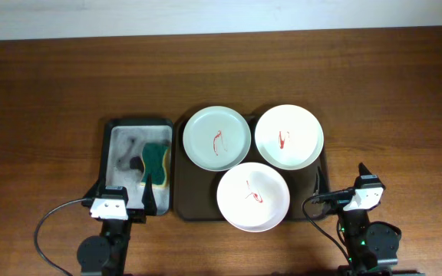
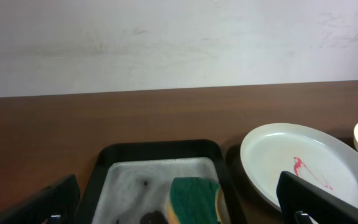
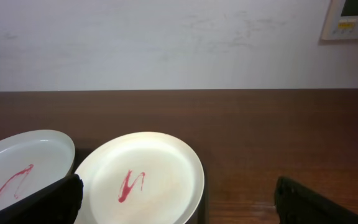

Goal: Clean dirty plates on tray and stack at the side

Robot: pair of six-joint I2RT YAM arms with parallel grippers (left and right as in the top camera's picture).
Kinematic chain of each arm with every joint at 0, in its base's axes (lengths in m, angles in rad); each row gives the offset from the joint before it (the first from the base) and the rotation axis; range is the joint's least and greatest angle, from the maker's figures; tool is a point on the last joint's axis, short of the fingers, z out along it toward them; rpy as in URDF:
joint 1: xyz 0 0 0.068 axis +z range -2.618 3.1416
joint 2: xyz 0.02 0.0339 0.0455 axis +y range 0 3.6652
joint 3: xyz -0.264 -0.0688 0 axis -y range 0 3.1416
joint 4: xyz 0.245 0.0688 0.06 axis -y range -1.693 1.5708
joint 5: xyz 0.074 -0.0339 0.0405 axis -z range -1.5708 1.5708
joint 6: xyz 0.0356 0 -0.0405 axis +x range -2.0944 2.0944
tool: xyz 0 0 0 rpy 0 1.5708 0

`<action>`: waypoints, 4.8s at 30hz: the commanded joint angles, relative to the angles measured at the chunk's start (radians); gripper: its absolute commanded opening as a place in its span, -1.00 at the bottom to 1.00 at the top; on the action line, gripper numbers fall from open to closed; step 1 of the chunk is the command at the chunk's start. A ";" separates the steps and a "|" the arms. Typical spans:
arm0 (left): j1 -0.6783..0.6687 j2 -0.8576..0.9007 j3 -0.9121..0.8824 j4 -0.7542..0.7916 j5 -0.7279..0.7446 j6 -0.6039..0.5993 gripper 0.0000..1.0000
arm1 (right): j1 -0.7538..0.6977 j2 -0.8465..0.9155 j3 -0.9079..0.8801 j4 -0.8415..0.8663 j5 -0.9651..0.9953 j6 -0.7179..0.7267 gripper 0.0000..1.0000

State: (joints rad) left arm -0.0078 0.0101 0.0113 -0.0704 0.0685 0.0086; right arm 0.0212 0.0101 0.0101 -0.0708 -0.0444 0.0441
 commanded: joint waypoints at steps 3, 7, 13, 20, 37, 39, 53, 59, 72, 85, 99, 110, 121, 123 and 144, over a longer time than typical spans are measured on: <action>0.004 -0.003 -0.002 -0.005 0.014 0.023 0.99 | 0.006 -0.006 -0.005 -0.005 0.008 -0.007 0.97; 0.004 -0.003 -0.002 -0.005 0.014 0.023 0.99 | 0.006 -0.006 -0.005 -0.005 0.008 -0.007 0.97; 0.004 -0.003 -0.002 -0.002 0.014 0.022 0.99 | 0.005 -0.006 -0.005 -0.001 0.016 -0.007 0.97; 0.004 -0.003 -0.002 -0.002 0.025 -0.020 0.99 | 0.005 -0.006 -0.005 0.014 -0.011 -0.006 0.97; 0.004 0.626 0.573 -0.421 -0.004 -0.076 0.99 | 0.005 0.475 0.541 -0.548 -0.144 0.095 0.97; 0.004 0.790 0.698 -0.514 -0.003 -0.075 0.99 | 0.005 0.575 0.612 -0.602 -0.185 0.095 0.97; -0.007 1.418 0.909 -0.486 0.053 -0.076 0.78 | 0.005 0.867 0.747 -0.659 -0.346 0.096 0.97; -0.071 1.647 0.909 -0.430 0.040 -0.076 0.55 | 0.005 0.867 0.747 -0.659 -0.345 0.095 0.97; -0.074 1.656 0.961 -0.508 -0.058 -0.106 -0.76 | 0.005 0.867 0.747 -0.673 -0.345 0.095 0.97; -0.134 1.646 0.921 -0.579 -0.006 -0.114 -0.10 | 0.005 0.867 0.747 -0.682 -0.345 0.095 0.97; -0.134 1.541 0.867 -0.515 -0.066 -0.154 -1.00 | 0.006 1.099 0.746 -0.726 -0.429 0.095 0.57; -0.134 1.342 0.869 -0.602 -0.064 -0.174 -1.00 | 0.008 1.539 0.746 -0.669 -0.505 0.092 -0.37; -0.134 1.342 0.869 -0.614 -0.064 -0.177 -1.00 | 0.176 1.541 0.746 -0.617 -0.410 0.204 -0.92; -0.134 1.340 0.869 -0.612 -0.065 -0.176 -1.00 | 0.176 1.541 0.746 -0.616 -0.411 0.204 -0.92; -0.134 1.194 0.869 -0.268 -0.233 -0.172 -1.00 | 0.176 1.541 0.746 -0.616 -0.411 0.205 -0.92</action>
State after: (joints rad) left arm -0.1390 1.2255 0.8677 -0.3397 -0.1509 -0.1551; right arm 0.1879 1.5436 0.7433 -0.6899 -0.4679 0.2401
